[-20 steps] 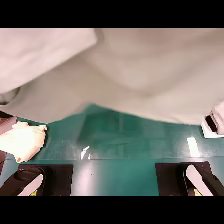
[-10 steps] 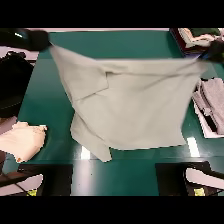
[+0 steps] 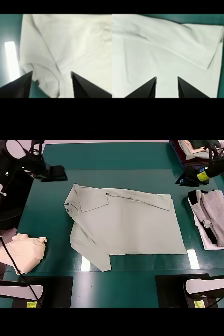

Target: Fold the shirts.

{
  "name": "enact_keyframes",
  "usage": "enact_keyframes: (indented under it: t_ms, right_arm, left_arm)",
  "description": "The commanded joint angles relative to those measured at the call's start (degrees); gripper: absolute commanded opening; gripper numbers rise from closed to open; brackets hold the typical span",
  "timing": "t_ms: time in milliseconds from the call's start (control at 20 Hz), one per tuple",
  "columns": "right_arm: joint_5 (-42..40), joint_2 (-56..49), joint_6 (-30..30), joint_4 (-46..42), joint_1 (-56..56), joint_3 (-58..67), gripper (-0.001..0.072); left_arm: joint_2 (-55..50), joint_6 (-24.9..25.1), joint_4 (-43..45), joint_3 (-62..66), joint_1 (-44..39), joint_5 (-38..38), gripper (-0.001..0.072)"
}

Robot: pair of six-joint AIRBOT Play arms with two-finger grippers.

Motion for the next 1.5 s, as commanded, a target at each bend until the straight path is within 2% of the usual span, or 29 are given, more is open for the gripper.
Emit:
enact_keyframes:
  t_ms: [0,150,350,500,700,850,950,1000,1150,1200,1250,1400,1450]
  right_arm:
    - [2.14,5.7,-3.21,1.42,-1.36,-5.53,0.0314]
    - [1.57,12.68,-4.11,1.49,-0.55,-15.3,0.0314]
    - [-2.78,19.41,-4.61,1.51,2.01,-25.09,0.0314]
    - [-4.81,21.75,-4.59,1.51,3.56,-28.33,0.0314]
    - [-4.07,21.86,-4.57,1.55,4.39,-28.39,0.0314]
    - [-2.89,21.86,-4.59,1.29,4.04,-28.41,0.0314]
    - [-0.11,21.9,-4.61,0.94,1.36,-28.94,0.0314]
    - [0.52,22.34,-4.63,0.85,-1.03,-30.29,0.0314]
    - [0.44,25.7,-4.61,-3.52,-11.85,-39.91,0.0316]
    - [0.02,27.1,-4.52,-6.75,-15.63,-44.0,0.0395]
    - [-0.74,28.3,-4.33,-9.29,-19.89,-48.5,0.0552]
    - [-2.51,28.89,-4.33,-9.14,-32.0,-59.52,0.0547]
    - [-3.06,28.28,-4.35,-8.85,-34.97,-62.29,0.0492]
  left_arm:
    - [5.11,0.5,0.02,-8.57,3.26,-5.16,0.0547]
    - [14.25,0.55,-1.84,-29.86,3.3,0.46,0.0547]
    - [21.11,5.31,-10.47,-54.49,3.3,7.1,0.0547]
    - [21.09,9.33,-17.44,-61.57,3.3,11.72,0.0546]
    - [20.98,13.2,-27.43,-64.26,3.15,16.02,0.0546]
    - [20.57,13.99,-28.48,-64.24,-0.28,17.16,0.053]
    - [20.72,13.97,-28.52,-64.02,-1.81,15.96,0.0124]
    - [21.07,13.97,-28.28,-63.39,-1.81,14.82,0.0026]
    - [22.95,14.01,-27.63,-59.45,-1.81,11.72,0.0025]
    - [23.91,14.03,-27.61,-57.83,-1.81,11.52,0.0025]
    - [24.94,14.01,-27.45,-56.48,-1.81,11.54,0.0024]
    - [25.81,13.97,-27.02,-52.98,-1.81,11.58,0.0025]
    - [25.81,13.97,-27.02,-52.63,-1.81,11.87,0.0025]
